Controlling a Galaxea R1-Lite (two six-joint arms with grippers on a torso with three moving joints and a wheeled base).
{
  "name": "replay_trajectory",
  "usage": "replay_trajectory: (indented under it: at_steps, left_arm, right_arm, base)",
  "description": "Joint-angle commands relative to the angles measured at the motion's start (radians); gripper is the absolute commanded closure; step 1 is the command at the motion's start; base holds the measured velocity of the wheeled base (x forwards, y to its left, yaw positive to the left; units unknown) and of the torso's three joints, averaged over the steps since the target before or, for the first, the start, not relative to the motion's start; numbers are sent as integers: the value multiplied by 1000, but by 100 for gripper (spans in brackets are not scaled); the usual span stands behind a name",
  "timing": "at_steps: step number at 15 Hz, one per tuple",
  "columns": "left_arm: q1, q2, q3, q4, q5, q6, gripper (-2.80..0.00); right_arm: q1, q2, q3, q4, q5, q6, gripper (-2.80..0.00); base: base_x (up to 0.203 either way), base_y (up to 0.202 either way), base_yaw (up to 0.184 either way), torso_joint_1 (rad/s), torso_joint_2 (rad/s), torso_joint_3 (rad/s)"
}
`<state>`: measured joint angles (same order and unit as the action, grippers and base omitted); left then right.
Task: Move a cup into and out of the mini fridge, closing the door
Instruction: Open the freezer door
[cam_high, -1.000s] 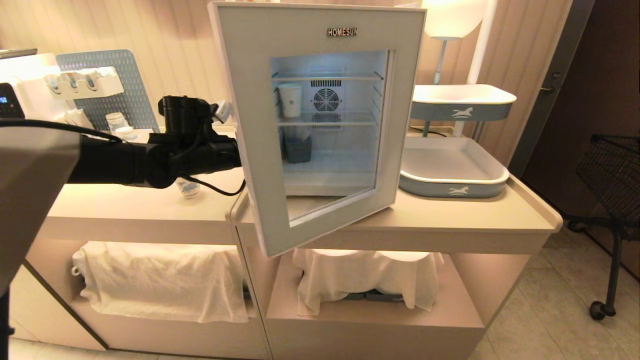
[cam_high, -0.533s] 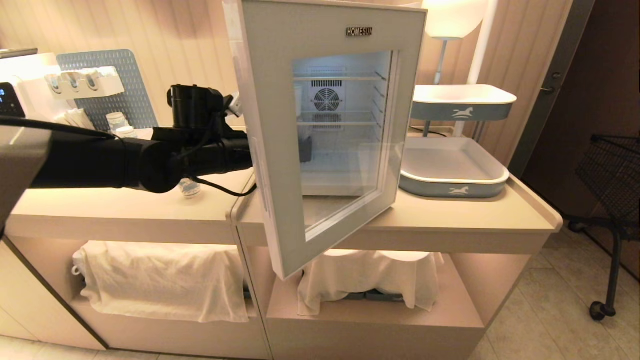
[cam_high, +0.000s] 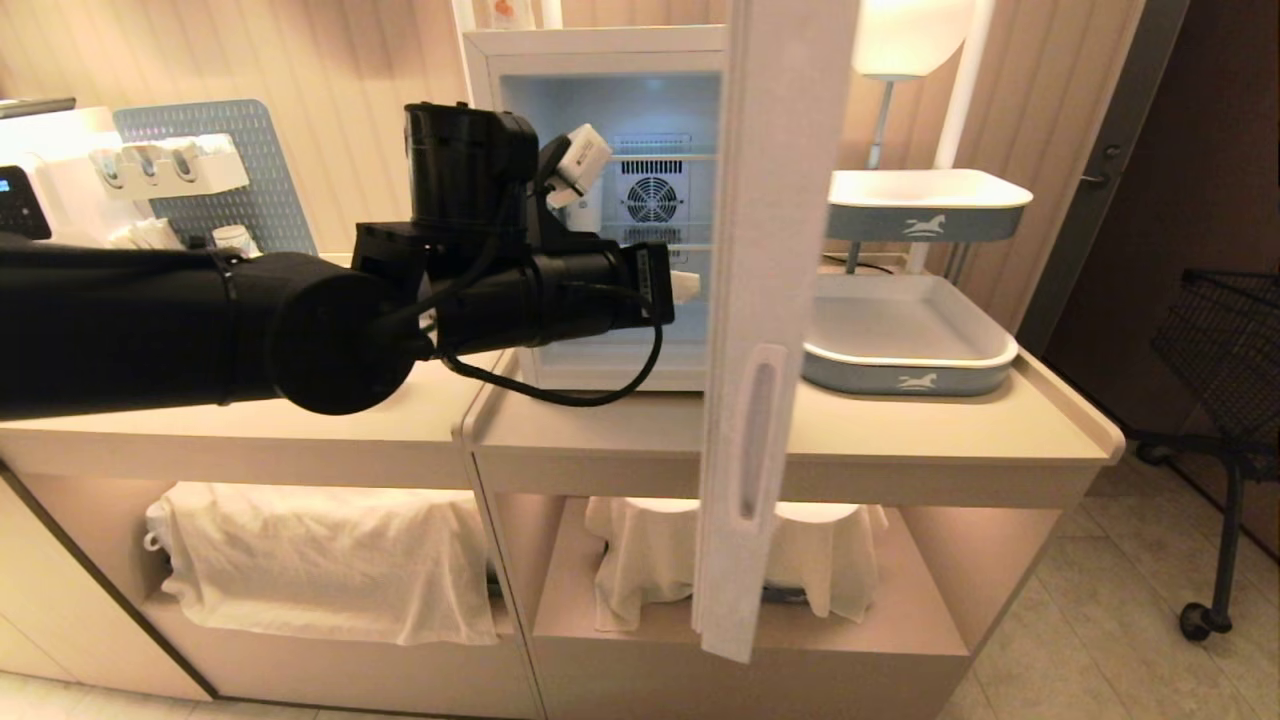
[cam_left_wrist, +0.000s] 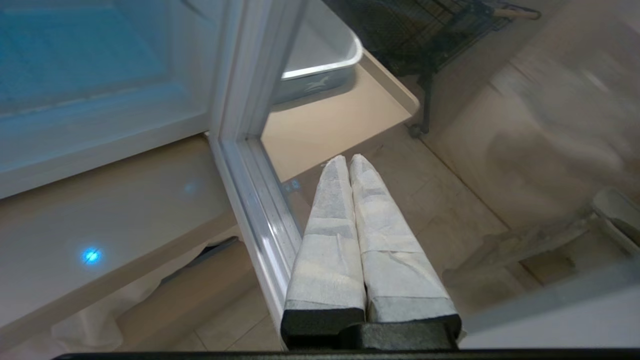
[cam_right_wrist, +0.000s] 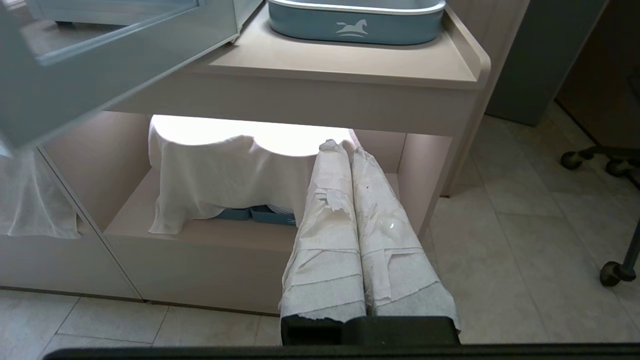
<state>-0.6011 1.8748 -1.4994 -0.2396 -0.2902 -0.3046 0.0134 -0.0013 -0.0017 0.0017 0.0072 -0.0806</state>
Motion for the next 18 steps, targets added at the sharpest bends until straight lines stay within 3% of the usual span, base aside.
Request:
replay_trajectory:
  at_steps: [1,3,8,10,12,15,18]
  left_arm:
    - [-4,-17,11,-1,11,1,0]
    - [58,-35,38,1,43,15,0]
    - [281,-169,210,20,51,219,0]
    - [377,-258,296,54,52,259,0]
    - [455,-385,356,163,48,273,0]
    - [501,-610,422,415,67,279,0]
    - [521,-897,574,498,94,339,0]
  right_arm:
    - [-1,0,0,0,0,-1,0]
    - [1,0,0,0,0,-1,0]
    - [-1,1,0,0,0,-1,0]
    - [-1,0,0,0,0,-1,0]
    - [1,0,0,0,0,-1,0]
    - [1,0,0,0,0,-1,0]
    - [0,1,0,0,0,-1,0]
  base:
    - [0,0,0,0,0,0]
    - [0,0,0,0,0,0]
    - [0,0,0,0,0,0]
    - [0,0,0,0,0,0]
    - [0,0,0,0,0,0]
    - [0,0,0,0,0,0]
    - [0,0,0,0,0,0]
